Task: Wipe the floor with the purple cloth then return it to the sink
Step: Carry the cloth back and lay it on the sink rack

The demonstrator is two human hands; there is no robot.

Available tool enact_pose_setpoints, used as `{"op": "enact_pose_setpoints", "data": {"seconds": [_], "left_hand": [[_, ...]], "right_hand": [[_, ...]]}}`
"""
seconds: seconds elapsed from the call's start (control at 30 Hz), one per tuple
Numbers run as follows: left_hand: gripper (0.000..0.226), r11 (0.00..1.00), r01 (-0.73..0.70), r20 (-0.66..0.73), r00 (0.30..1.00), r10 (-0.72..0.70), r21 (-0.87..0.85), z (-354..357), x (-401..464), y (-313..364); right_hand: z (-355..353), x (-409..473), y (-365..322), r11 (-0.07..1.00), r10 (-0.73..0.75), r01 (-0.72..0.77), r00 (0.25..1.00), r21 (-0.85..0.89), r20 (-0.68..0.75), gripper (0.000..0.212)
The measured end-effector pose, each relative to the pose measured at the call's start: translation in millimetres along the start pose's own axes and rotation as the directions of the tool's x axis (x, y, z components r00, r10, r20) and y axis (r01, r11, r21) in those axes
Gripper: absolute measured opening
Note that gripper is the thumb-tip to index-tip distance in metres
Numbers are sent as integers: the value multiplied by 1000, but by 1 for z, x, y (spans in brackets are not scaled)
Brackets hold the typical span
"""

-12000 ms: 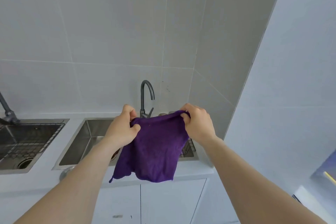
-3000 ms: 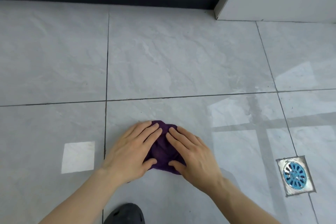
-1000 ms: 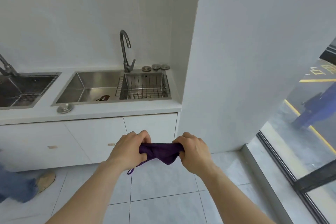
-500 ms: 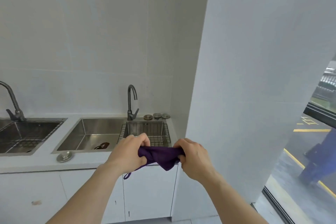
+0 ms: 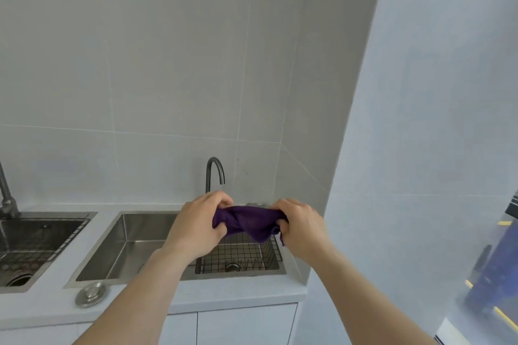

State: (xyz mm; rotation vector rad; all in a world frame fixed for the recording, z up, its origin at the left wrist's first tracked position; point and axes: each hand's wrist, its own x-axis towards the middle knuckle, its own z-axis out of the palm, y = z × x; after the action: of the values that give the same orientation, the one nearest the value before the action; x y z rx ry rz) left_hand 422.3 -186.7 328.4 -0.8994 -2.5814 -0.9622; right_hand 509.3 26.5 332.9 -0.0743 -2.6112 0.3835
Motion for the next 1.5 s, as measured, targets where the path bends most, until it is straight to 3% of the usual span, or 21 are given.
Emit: {"op": "enact_pose_setpoints", "data": {"seconds": [0.3, 0.57, 0.77, 0.93, 1.13, 1.3, 1.4, 1.5], "left_hand": [[33, 999, 46, -64, 997, -46, 12, 30, 64, -72], [31, 990, 122, 50, 991, -126, 66, 116, 156, -154], [31, 973, 165, 191, 962, -195, 164, 197, 238, -227], [37, 956, 195, 356, 896, -265, 221, 266, 272, -286], [40, 939, 222, 449, 833, -323, 263, 340, 273, -337], [62, 915, 217, 641, 659, -394, 340, 384, 256, -352], [77, 911, 168, 728, 554, -404, 378, 397, 239, -357], [78, 911, 112, 761, 515, -394, 396, 401, 232, -360]], "right_hand": [[72, 76, 10, 1000, 16, -16, 1000, -23, -19, 48], [179, 163, 83, 993, 113, -115, 986, 14, 126, 41], [278, 235, 159, 965, 219, -253, 926, 74, 308, 32], [354, 270, 207, 947, 272, -319, 860, 41, 431, 31], [426, 275, 240, 938, 294, -348, 782, -7, 550, 27], [471, 245, 254, 941, 299, -330, 703, -77, 645, 56], [482, 221, 257, 948, 286, -289, 587, -134, 757, 62], [487, 207, 259, 948, 286, -266, 487, -172, 825, 61]]}}
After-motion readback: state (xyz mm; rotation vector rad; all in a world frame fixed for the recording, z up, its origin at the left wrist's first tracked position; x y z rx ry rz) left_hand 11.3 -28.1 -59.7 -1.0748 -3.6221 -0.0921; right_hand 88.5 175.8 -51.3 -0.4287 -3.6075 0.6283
